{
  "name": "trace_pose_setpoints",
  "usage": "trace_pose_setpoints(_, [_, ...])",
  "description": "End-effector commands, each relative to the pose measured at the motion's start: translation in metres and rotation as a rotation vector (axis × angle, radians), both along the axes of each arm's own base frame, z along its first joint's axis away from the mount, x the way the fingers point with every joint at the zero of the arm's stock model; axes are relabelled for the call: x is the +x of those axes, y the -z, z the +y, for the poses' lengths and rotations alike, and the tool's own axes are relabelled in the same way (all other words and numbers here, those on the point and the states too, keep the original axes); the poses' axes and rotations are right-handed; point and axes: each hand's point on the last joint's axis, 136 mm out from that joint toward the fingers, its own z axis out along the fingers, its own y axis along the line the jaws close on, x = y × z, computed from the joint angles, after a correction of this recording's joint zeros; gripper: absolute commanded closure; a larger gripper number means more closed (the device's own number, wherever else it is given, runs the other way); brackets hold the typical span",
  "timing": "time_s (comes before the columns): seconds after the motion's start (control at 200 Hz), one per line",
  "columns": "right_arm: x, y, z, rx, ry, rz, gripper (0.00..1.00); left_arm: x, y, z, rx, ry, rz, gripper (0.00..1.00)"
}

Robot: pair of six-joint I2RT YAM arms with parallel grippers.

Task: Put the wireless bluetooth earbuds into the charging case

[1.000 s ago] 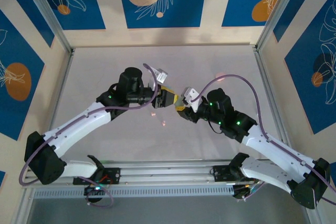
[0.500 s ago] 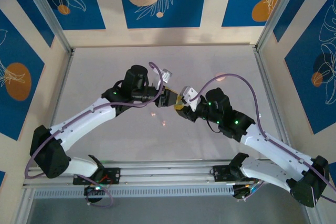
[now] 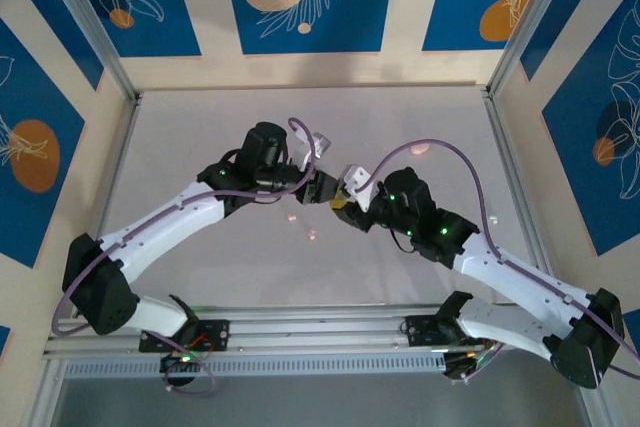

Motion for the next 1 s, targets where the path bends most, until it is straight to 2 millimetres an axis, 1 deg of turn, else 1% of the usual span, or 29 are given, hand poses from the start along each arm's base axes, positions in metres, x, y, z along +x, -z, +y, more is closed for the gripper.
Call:
trace_pose_setpoints(0.0, [0.009,-0.03,0.001,0.062,0.044,-0.07,0.65,-0.01,-0.006,-0.005,0.007,0.048,-0.009,0.6])
trace_pose_setpoints(0.085, [0.009,-0.033,0.0,0.078,0.047,-0.082,0.65,-0.011,-0.006,-0.005,0.006,0.049,-0.01,0.59])
trace_pose_setpoints(0.165, [0.009,-0.037,0.0,0.093,0.05,-0.09,0.65,-0.011,-0.007,-0.005,0.002,0.055,-0.008,0.54])
trace_pose_setpoints(0.25, [0.008,-0.037,0.001,0.096,0.044,-0.089,0.65,-0.012,-0.008,-0.005,-0.005,0.061,-0.011,0.53])
trace_pose_setpoints(0.34, [0.008,-0.037,0.002,0.101,0.039,-0.086,0.65,-0.014,-0.011,-0.006,-0.01,0.068,-0.015,0.58])
trace_pose_setpoints(0.465, [0.007,-0.035,0.001,0.099,0.042,-0.082,0.64,-0.012,-0.011,-0.005,-0.008,0.058,-0.016,0.7])
trace_pose_setpoints(0.565, [0.006,-0.038,-0.002,0.113,0.053,-0.094,0.57,-0.01,-0.016,-0.003,-0.02,0.033,-0.026,0.75])
trace_pose_setpoints(0.61, [0.005,-0.042,-0.005,0.137,0.061,-0.118,0.51,-0.008,-0.022,-0.002,-0.042,0.017,-0.034,0.76])
trace_pose_setpoints(0.675, [0.002,-0.052,-0.008,0.182,0.056,-0.166,0.46,-0.004,-0.03,0.0,-0.081,-0.018,-0.039,0.76])
trace_pose_setpoints(0.745, [-0.01,-0.06,-0.01,0.214,-0.009,-0.234,0.39,0.001,-0.042,0.005,-0.143,-0.058,-0.033,0.76])
trace_pose_setpoints(0.78, [-0.014,-0.06,-0.011,0.214,-0.034,-0.271,0.38,0.003,-0.05,0.007,-0.185,-0.072,-0.025,0.76])
trace_pose_setpoints(0.825, [-0.012,-0.061,-0.016,0.22,-0.026,-0.309,0.35,0.005,-0.06,0.009,-0.241,-0.088,-0.008,0.77])
trace_pose_setpoints(0.855, [-0.009,-0.056,-0.02,0.209,-0.021,-0.32,0.33,0.005,-0.065,0.011,-0.274,-0.095,0.006,0.77])
trace_pose_setpoints(0.895, [-0.006,-0.049,-0.024,0.195,-0.03,-0.308,0.33,0.006,-0.074,0.013,-0.32,-0.101,0.019,0.76])
trace_pose_setpoints(0.935, [-0.004,-0.047,-0.027,0.206,-0.034,-0.284,0.33,0.006,-0.081,0.014,-0.357,-0.103,0.031,0.77])
trace_pose_setpoints(0.995, [-0.002,-0.052,-0.031,0.255,-0.049,-0.275,0.33,0.005,-0.088,0.014,-0.398,-0.106,0.054,0.77])
